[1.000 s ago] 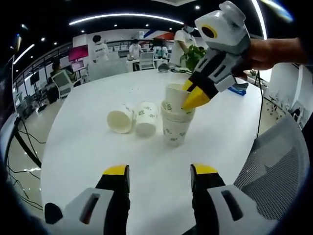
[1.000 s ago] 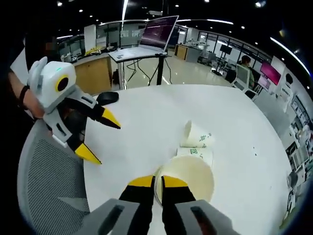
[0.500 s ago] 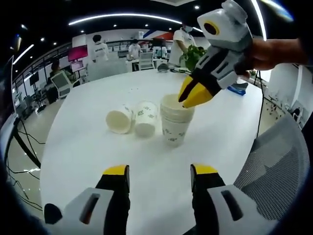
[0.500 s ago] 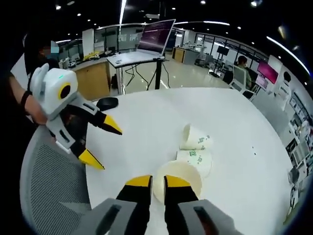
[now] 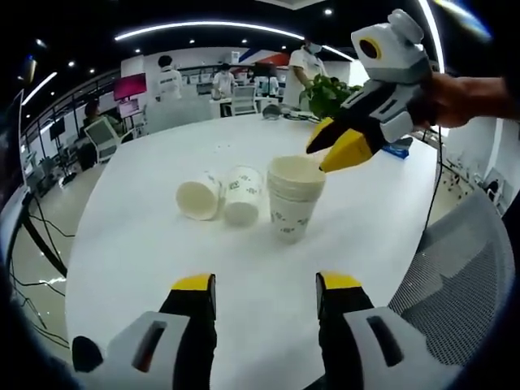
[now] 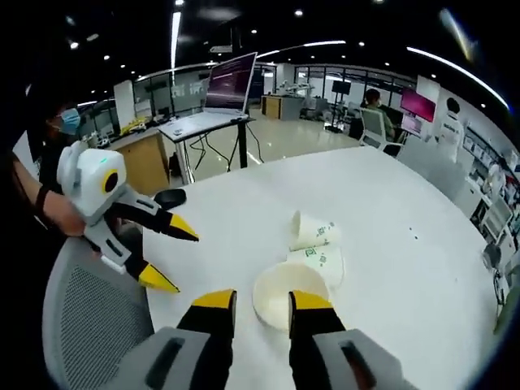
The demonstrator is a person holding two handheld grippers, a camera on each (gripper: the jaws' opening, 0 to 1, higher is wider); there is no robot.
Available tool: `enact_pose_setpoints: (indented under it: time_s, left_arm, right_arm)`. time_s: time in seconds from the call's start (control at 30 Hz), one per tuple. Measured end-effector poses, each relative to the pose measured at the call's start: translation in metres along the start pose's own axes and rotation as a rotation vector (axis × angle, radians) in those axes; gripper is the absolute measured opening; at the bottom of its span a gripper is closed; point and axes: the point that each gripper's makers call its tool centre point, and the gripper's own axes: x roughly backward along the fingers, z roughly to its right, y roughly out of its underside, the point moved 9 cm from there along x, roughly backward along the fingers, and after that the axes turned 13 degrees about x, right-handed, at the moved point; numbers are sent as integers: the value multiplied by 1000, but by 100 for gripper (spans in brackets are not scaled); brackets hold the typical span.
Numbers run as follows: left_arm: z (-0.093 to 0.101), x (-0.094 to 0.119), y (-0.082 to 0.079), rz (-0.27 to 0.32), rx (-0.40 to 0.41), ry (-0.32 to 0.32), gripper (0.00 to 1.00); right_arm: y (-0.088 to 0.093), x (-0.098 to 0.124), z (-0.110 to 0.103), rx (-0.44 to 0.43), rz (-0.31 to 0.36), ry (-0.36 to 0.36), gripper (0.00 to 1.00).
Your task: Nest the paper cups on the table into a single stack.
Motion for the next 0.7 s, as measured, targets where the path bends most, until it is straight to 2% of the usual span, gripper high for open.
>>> enact_pose_setpoints:
  time_s: [0.37,0.7]
  left_arm:
    - [-1,-1,0,-3,2,-1,48]
    - [-2,-3,2,-10,5,-3,47]
  right_arm:
    - [11,12,-4,-109,43,51,38]
    - [27,21,-7,-198,63,78,40]
